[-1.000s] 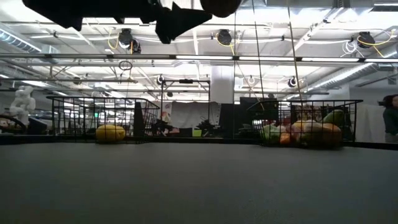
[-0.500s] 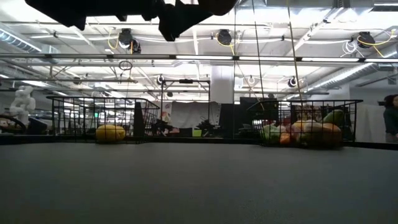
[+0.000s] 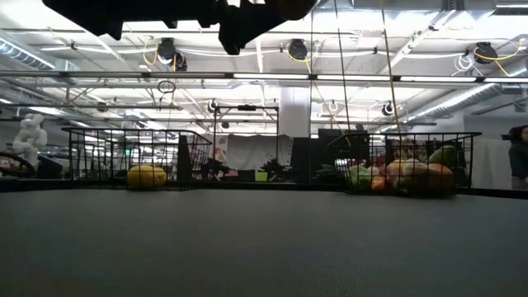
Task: Sort produce into baskets
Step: Put the left red apple into the left black wire basket
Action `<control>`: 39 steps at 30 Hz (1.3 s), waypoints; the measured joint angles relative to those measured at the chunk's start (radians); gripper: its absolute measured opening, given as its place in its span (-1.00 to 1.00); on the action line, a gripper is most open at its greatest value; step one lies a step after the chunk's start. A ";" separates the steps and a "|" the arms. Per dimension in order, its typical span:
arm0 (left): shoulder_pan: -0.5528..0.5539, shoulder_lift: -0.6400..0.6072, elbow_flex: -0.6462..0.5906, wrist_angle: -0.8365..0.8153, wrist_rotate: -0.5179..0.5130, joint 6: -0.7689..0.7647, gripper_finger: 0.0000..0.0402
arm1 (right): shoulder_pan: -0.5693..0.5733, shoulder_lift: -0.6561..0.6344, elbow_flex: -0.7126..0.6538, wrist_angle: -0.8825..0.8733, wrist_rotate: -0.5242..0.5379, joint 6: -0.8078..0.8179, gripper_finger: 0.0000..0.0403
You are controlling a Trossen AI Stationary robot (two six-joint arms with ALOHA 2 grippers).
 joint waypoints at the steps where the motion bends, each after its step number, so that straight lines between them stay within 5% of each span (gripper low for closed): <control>1: 0.000 0.000 0.000 0.000 0.000 0.000 0.77 | 0.000 0.000 0.000 -0.001 0.000 0.000 -1.00; 39: 0.000 0.000 -0.001 -0.001 -0.001 0.006 0.67 | 0.000 0.000 0.000 -0.010 0.002 0.001 -1.00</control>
